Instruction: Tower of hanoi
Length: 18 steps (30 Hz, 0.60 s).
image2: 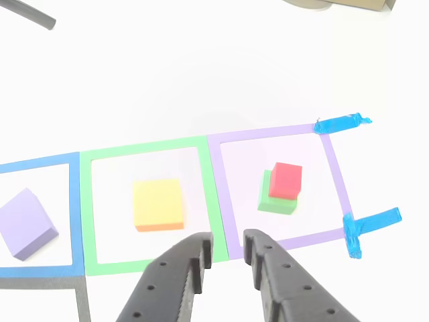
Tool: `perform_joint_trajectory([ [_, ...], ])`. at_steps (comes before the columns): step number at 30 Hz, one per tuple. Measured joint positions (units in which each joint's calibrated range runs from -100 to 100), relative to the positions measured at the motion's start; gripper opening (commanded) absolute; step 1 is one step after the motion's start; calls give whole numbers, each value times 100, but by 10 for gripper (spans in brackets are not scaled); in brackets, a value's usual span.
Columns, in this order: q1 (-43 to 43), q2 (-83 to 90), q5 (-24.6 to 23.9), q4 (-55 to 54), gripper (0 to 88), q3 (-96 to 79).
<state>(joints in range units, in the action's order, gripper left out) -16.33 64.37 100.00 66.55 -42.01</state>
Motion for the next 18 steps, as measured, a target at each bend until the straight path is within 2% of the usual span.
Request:
perform_joint_trajectory([
  [7,176,17,0,1822,7,1842],
  [14,433,84,0,2563,11,2603],
  [18,456,363,0,2346,148,1948],
])
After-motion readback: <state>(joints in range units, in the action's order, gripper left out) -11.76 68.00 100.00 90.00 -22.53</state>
